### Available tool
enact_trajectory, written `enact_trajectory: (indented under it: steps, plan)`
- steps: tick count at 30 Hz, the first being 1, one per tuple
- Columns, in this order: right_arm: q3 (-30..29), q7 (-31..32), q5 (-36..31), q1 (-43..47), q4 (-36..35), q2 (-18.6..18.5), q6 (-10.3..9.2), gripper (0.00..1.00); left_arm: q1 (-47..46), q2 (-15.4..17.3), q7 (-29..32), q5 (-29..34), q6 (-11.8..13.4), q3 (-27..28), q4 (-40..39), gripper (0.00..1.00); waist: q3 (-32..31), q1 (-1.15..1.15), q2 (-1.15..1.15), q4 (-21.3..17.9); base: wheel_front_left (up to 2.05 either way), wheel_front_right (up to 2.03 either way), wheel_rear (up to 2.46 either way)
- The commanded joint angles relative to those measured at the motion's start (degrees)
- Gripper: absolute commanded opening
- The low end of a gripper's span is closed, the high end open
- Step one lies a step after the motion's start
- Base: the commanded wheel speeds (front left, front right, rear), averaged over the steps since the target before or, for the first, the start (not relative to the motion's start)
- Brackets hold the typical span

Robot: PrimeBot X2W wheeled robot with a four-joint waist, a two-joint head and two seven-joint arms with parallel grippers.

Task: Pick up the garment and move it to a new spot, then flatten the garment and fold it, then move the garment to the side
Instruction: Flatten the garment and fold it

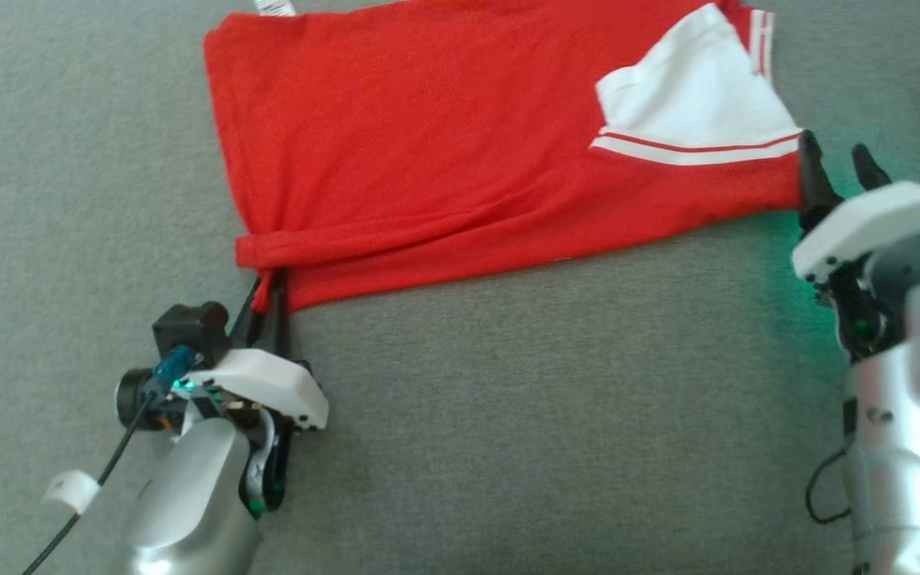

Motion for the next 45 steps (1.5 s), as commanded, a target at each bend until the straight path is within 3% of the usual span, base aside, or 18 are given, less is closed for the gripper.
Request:
enact_trajectory:
  steps: [1, 7, 11, 12, 13, 14, 27, 34, 42, 43, 44, 45]
  plan:
    - [1.3, 1.1, -2.3, -1.2, 0.1, 0.1, -0.04, 1.0, 1.3, 0.9, 0.5, -0.3, 0.1, 0.6, 1.0, 0.0, 0.5, 0.0, 0.0, 1.1, 0.0, 0.0, 0.0]
    - [1.1, 7.0, -13.7, 1.5, 2.7, 0.0, -0.04, 1.0, 1.8, 0.6, 0.1, -0.9, -0.2, 0.4, 0.9, 0.0, 0.0, 0.0, 0.0, 2.2, 0.0, 0.0, 0.0]
    - [0.9, 9.2, -16.0, 4.7, 0.8, 0.0, -0.04, 1.0, 2.4, 0.9, 0.1, -1.5, -0.2, 0.6, 0.8, 0.0, -0.7, 0.0, 0.0, 1.8, 0.0, 0.0, 0.0]
    - [0.9, 10.1, -15.8, 5.3, 0.6, 0.0, -0.04, 0.91, 2.5, 1.0, 0.1, -1.6, -0.2, 0.6, 0.8, 0.0, -0.9, 0.0, 0.0, 1.6, 0.0, 0.0, 0.0]
    - [0.9, 10.7, -15.2, 5.7, 0.4, 0.0, -0.04, 0.38, 2.6, 1.1, 0.2, -1.7, -0.3, 0.6, 0.7, 0.0, -1.1, 0.0, 0.0, 1.4, 0.0, 0.0, 0.0]
    - [1.2, 11.0, -14.4, 6.0, 0.2, 0.0, -0.04, 0.0, 2.7, 1.1, 0.3, -1.8, -0.3, 0.6, 0.7, 0.0, -1.2, 0.0, 0.0, 1.2, 0.0, 0.0, 0.0]
    - [2.0, 8.6, -7.3, 7.6, -2.0, 0.1, -0.04, 0.0, 3.5, 2.5, 0.1, -2.4, -0.7, 0.6, 0.4, 0.0, -5.1, 0.0, 0.0, 0.2, 0.0, 0.0, 0.0]
    - [0.5, 11.9, -3.3, 19.9, -17.3, 0.1, -0.04, 0.0, 10.3, 6.8, 3.6, -3.0, 0.8, 0.7, -7.6, 0.0, -9.0, 0.0, 0.0, -0.4, 0.0, 0.0, 0.0]
    - [0.8, 17.3, 4.1, 35.3, -31.6, 0.1, -0.04, 0.0, 21.2, 12.6, 11.8, -4.2, 6.0, 1.7, -21.8, 0.0, -9.8, 0.0, 0.0, -2.0, 0.0, 0.0, 0.0]
    - [1.1, 17.2, 4.8, 36.0, -32.2, 0.1, -0.04, 0.15, 22.2, 12.9, 12.6, -4.4, 6.4, 1.7, -22.8, 0.0, -9.9, 0.0, 0.0, -2.3, 0.0, 0.0, 0.0]
    - [1.2, 17.0, 5.3, 36.6, -32.4, 0.1, -0.04, 1.0, 23.0, 13.1, 13.1, -4.6, 6.8, 1.6, -23.6, 0.11, -9.8, 0.0, 0.0, -2.5, 0.0, 0.0, 0.0]
    - [1.4, 17.0, 5.6, 36.9, -32.4, 0.1, -0.04, 1.0, 23.6, 13.3, 13.5, -4.6, 7.0, 1.5, -24.4, 0.99, -9.9, 0.0, 0.0, -2.6, 0.0, 0.0, 0.0]
